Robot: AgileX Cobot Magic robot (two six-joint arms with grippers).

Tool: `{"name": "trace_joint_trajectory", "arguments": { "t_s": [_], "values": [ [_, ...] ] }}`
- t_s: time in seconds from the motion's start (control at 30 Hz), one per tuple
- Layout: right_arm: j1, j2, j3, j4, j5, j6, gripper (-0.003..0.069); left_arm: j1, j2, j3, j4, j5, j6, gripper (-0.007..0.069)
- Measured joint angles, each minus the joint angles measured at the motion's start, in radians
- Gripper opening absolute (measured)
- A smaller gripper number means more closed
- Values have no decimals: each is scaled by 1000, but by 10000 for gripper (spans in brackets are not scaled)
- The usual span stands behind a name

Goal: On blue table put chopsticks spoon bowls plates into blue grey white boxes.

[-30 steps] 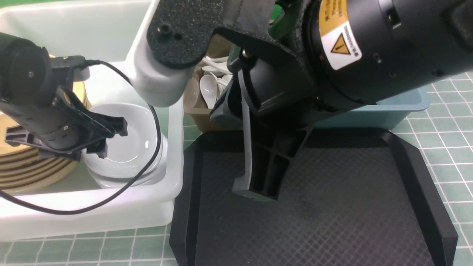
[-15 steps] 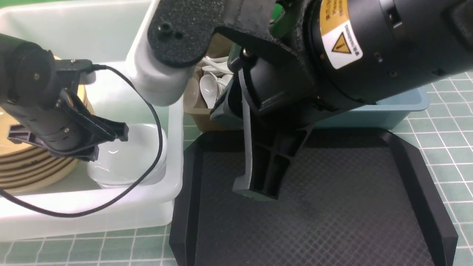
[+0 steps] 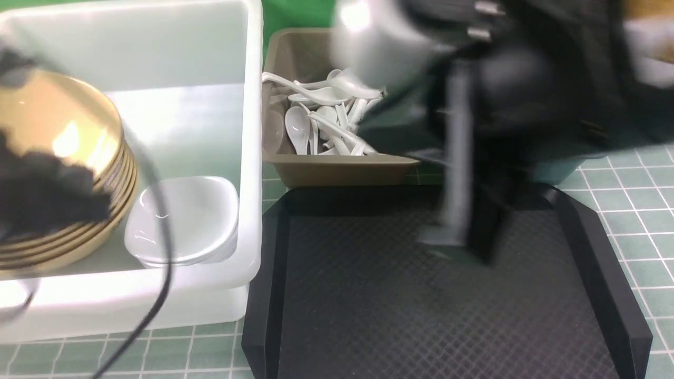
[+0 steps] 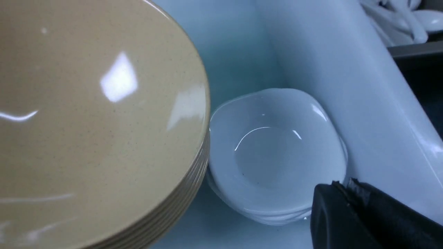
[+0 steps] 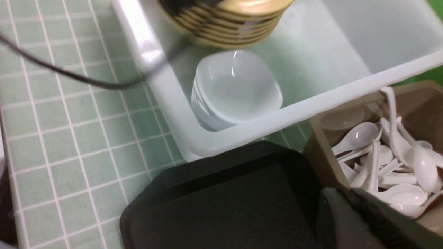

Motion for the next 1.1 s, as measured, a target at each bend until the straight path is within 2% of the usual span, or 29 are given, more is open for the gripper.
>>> {"name": "trace_joint_trajectory", "arguments": {
  "t_s": [0.13,0.17,0.23,0.3,0.43,0.57,1.1],
  "values": [
    [-6,-198,221,13,-181,-1,50,0,-303,184,0,-87,20,1],
    [-6,-208,243,14,-203,-1,50,0,-303,192,0,-87,20,1],
    [-7,-330,383,38,-353,-1,50,0,-475,277,7,-145,27,1],
    [-7,-399,464,54,-437,-1,50,0,-573,327,16,-177,28,1],
    [-7,-542,635,74,-650,8,50,0,-689,386,32,-194,29,1],
    [-7,-585,707,77,-751,38,50,0,-701,398,33,-196,30,1],
    [-7,-590,716,77,-762,55,55,0,-701,399,33,-196,30,1]
  ]
}}
